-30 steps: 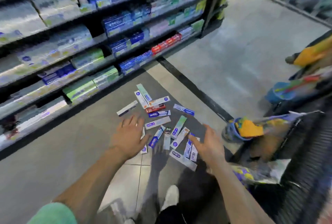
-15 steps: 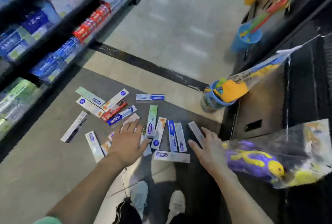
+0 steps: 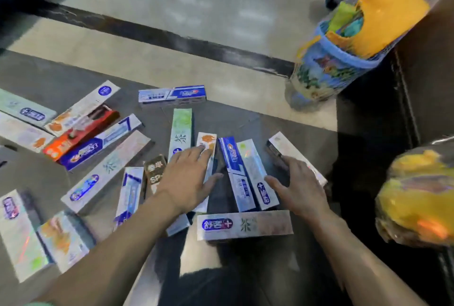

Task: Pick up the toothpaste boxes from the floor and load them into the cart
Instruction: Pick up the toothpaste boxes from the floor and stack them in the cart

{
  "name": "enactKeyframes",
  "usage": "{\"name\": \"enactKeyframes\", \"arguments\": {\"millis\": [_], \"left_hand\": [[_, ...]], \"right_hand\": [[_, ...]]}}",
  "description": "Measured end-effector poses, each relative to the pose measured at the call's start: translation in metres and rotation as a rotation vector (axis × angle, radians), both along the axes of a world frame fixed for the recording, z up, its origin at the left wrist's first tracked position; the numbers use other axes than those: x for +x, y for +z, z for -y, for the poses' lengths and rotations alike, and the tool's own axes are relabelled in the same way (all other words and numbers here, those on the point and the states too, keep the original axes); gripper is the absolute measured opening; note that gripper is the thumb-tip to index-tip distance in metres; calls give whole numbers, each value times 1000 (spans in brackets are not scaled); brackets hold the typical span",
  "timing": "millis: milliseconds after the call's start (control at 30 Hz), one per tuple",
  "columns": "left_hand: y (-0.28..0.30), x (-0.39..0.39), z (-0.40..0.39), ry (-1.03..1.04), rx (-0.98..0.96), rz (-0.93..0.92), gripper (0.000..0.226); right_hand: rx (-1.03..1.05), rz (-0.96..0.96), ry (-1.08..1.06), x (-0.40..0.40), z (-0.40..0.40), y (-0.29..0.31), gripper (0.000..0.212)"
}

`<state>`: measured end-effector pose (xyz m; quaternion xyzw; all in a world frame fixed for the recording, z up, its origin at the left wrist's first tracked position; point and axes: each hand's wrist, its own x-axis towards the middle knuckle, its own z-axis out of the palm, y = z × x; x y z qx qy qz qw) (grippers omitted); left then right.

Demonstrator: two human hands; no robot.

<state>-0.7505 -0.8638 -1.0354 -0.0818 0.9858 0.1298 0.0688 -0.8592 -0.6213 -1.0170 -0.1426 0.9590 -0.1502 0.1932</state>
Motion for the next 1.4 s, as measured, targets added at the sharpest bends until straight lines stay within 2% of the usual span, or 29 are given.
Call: {"name": "enactKeyframes", "arguments": {"millis": [133,333,467,567,667,767,867,933,1033,1200,1400], "left_hand": [[-58,-17,-6,-34,2,-46,68],[-74,-13,-10,-26,-51,-59,70],[-77,-18,-34,-10,70,-103,62],[-81,-24,-54,29,174,-132,58],[-88,-29,-73,202,347,-134,60],[-98,-36,-86,495,559,-147,54],[-102,-48,-96,687,642,-73,58],[-105,-56,-103,746,612,-44,65],[-113,-64,-109,802,559,-52,68],[-111,-67,-112,781,527,-73,55],[-78,-68,-95,702,884,-175,41]], "right_hand": [[-7,11,8,-10,-6,-68,69],[-6,91,-30,-5,-3,-101,75],[8,115,-78,-3,6,-109,78],[1,102,-77,-6,14,-113,67],[9,96,-66,-9,18,-109,60],[-8,94,-97,-10,16,-102,54],[-136,108,-205,-10,12,-95,49],[-218,120,-280,-10,7,-90,46],[-305,104,-348,-9,-3,-86,42],[-473,98,-437,-10,-19,-84,41],[-683,176,-484,-14,-13,-54,47]]}}
